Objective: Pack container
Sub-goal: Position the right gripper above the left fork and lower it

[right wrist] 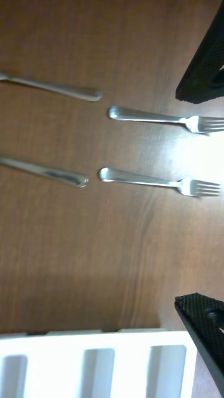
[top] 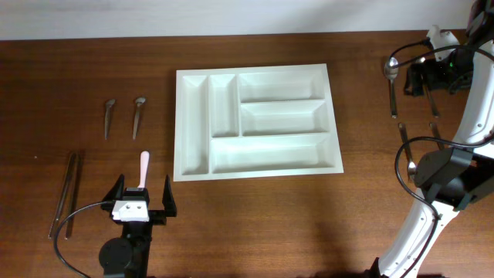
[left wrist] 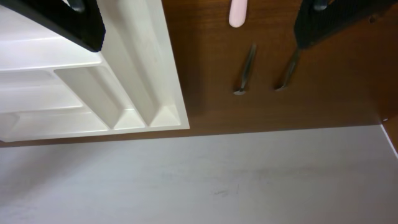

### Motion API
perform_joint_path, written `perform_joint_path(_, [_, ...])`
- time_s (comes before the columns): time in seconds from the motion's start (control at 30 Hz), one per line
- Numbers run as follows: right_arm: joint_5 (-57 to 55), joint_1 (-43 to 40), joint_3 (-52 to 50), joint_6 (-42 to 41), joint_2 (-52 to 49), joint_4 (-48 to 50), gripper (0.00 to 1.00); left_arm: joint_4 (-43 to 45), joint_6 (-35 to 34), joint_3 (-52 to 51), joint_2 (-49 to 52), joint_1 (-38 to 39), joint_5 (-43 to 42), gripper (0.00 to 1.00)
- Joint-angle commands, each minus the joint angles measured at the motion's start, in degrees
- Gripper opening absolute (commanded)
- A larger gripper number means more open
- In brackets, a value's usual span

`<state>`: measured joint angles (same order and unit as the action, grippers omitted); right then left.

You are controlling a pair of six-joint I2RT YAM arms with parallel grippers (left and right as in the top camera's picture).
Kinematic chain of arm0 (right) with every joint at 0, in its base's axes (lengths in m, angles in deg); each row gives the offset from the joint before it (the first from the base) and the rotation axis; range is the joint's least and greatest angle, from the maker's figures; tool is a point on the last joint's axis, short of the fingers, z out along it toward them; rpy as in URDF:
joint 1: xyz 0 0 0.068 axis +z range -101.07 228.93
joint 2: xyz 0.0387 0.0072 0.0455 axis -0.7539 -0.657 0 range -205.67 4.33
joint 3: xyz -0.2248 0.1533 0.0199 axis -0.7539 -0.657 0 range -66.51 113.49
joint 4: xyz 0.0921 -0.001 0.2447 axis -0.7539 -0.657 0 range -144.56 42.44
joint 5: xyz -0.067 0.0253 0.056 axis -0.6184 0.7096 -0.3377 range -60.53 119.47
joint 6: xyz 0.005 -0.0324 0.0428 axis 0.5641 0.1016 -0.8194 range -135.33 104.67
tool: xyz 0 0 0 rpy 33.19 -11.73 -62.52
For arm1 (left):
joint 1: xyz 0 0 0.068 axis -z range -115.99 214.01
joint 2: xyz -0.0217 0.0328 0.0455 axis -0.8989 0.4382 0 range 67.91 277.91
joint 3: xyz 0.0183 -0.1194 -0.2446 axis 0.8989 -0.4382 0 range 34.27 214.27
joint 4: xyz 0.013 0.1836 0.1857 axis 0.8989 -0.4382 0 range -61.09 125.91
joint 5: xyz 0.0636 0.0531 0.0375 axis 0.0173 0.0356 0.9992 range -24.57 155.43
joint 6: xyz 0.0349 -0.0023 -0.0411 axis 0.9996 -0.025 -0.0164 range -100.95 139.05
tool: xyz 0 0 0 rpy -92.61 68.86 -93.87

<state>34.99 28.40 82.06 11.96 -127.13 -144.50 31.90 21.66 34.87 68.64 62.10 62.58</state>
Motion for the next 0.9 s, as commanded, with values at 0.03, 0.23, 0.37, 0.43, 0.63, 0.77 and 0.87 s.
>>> perform_joint_path(0.03, [-6.4,0.1,-1.4,-5.0,0.3,-0.4,0.98,-0.4,0.7,-0.1,-0.4,-0.1,-0.8,0.99])
perform_joint_path(0.23, [-7.8,0.2,-12.5,-8.3,5.9,-0.4,0.99,-0.4,0.7,-0.1,-0.4,-0.1,-0.8,0.99])
perform_joint_path(0.37, [-7.8,0.1,-29.2,-8.0,14.7,1.2,0.99,-0.4,0.7,-0.1,-0.4,-0.1,-0.8,0.99])
perform_joint_path(0.43, [-7.8,-0.2,-34.5,-6.2,18.1,3.7,0.99,-0.4,0.7,-0.1,-0.4,-0.1,-0.8,0.99])
perform_joint_path(0.63, [-9.9,-3.0,-41.1,-4.2,20.5,9.4,0.99,-0.4,0.7,-0.1,-0.4,-0.1,-0.8,0.99])
perform_joint_path(0.77, [-9.9,-5.1,-45.7,0.9,20.4,14.6,0.99,-0.4,0.7,-0.1,-0.4,-0.1,-0.8,0.99])
perform_joint_path(0.87, [-9.9,-5.8,-48.8,2.5,20.4,17.3,0.99,-0.4,0.7,-0.1,-0.4,-0.1,-0.8,0.99])
